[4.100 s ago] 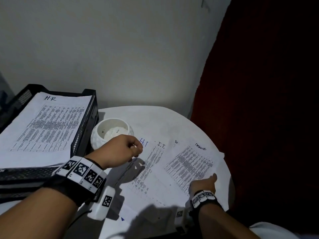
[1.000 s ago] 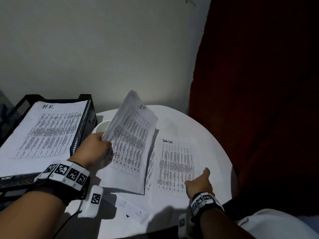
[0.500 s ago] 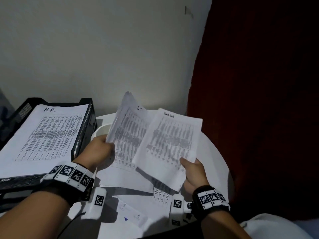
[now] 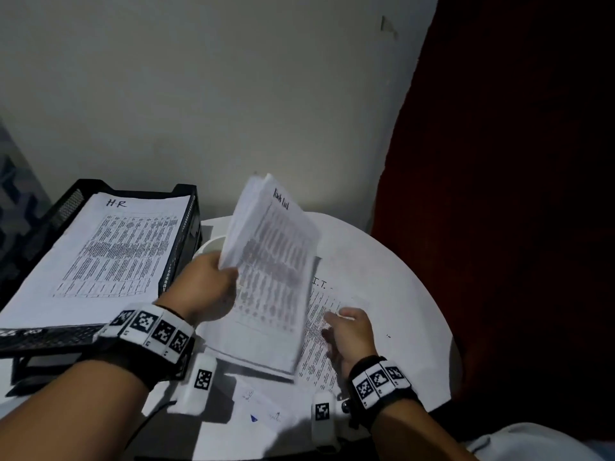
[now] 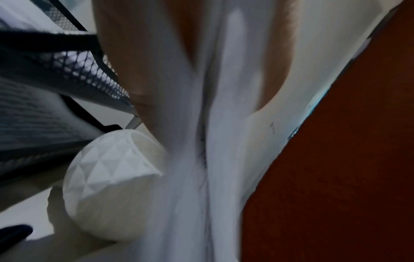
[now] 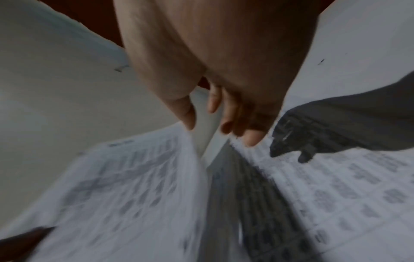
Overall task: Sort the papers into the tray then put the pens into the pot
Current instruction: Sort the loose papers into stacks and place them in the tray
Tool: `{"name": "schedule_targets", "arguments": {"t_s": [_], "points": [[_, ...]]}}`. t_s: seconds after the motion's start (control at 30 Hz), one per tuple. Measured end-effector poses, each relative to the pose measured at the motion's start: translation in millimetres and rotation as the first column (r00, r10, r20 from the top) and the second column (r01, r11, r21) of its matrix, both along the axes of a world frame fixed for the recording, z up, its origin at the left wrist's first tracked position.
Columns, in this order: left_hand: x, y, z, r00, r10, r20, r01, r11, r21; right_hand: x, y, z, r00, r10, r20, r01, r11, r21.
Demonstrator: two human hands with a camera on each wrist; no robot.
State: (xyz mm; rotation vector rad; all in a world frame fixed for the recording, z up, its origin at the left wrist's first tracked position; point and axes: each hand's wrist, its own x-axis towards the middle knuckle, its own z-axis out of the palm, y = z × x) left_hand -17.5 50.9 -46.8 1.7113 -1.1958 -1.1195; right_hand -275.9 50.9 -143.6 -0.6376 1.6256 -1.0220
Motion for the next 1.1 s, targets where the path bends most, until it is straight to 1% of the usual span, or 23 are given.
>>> {"name": "schedule_targets", "arguments": {"t_s": [0.03,0.07,0.1,0.17,0.2,0.23,0.3,0.33,0.4,0.43,0.47,0.57,0.6,0.67,0.7,0.73,0.8,0.87,0.93,1.0,1.03,1.1], "points": [[6,0,5,0.998,0.034,-0.059,-0.034,0.999,-0.001,-5,-3,-12,0.991,-0.013,-0.135,0.019,0.999,0.044],[11,-2,7,0.991,0.064,-0.116,-0.065,0.998,-0.004,-11,-4,-23,0.956,0.016,-0.294,0.018,0.994,0.112],[16,-2,10,0.988,0.09,-0.125,-0.092,0.996,-0.005,-16,-2,-30,0.904,0.065,-0.424,0.018,0.982,0.187],[22,-1,19,0.985,0.159,-0.067,-0.162,0.986,-0.04,-18,7,-39,0.813,0.17,-0.557,0.021,0.947,0.321],[25,-1,22,0.983,0.183,-0.022,-0.184,0.98,-0.076,-16,12,-41,0.771,0.211,-0.601,0.014,0.938,0.347],[27,0,24,0.981,0.195,-0.011,-0.196,0.976,-0.094,-13,15,-46,0.733,0.252,-0.632,0.0,0.929,0.37],[30,0,26,0.981,0.194,0.002,-0.193,0.976,-0.101,-7,15,-55,0.691,0.298,-0.659,-0.018,0.918,0.397],[31,1,25,0.983,0.185,0.012,-0.183,0.978,-0.102,-4,15,-56,0.688,0.299,-0.661,-0.029,0.922,0.387],[33,2,24,0.984,0.178,0.011,-0.176,0.98,-0.095,-5,11,-54,0.717,0.255,-0.648,-0.05,0.947,0.318],[34,4,26,0.984,0.178,0.011,-0.176,0.98,-0.091,-8,9,-51,0.715,0.249,-0.653,-0.053,0.951,0.305],[36,4,25,0.984,0.177,0.022,-0.174,0.98,-0.095,-12,6,-48,0.702,0.259,-0.663,-0.057,0.949,0.31],[37,5,27,0.984,0.16,0.075,-0.154,0.984,-0.085,-32,2,-37,0.63,0.366,-0.684,-0.117,0.917,0.382],[37,4,27,0.985,0.158,0.07,-0.151,0.984,-0.092,-38,2,-35,0.63,0.377,-0.68,-0.129,0.913,0.387],[35,3,28,0.984,0.16,0.073,-0.153,0.984,-0.089,-49,-1,-38,0.598,0.408,-0.689,-0.148,0.902,0.405],[33,4,29,0.985,0.162,0.062,-0.157,0.984,-0.081,-51,0,-36,0.618,0.386,-0.685,-0.149,0.913,0.38],[32,3,28,0.985,0.167,0.04,-0.164,0.984,-0.071,-52,0,-38,0.664,0.329,-0.672,-0.138,0.937,0.322],[29,4,28,0.985,0.174,0.013,-0.173,0.984,-0.046,-48,-1,-37,0.794,0.132,-0.594,-0.048,0.987,0.157],[28,5,28,0.985,0.16,0.06,-0.157,0.986,-0.05,-46,-8,-32,0.895,-0.062,-0.441,0.072,0.997,0.007],[27,6,29,0.974,0.14,0.176,-0.132,0.99,-0.058,-49,-16,-15,0.931,-0.168,-0.323,0.143,0.984,-0.102],[28,6,28,0.963,0.13,0.235,-0.117,0.991,-0.068,-59,-23,5,0.952,-0.236,-0.198,0.201,0.963,-0.183],[28,6,28,0.963,0.128,0.238,-0.112,0.991,-0.077,-64,-26,19,0.961,-0.257,-0.106,0.232,0.951,-0.205],[27,5,25,0.971,0.132,0.198,-0.121,0.991,-0.064,-72,-28,40,0.964,-0.246,0.098,0.262,0.941,-0.216]]}}
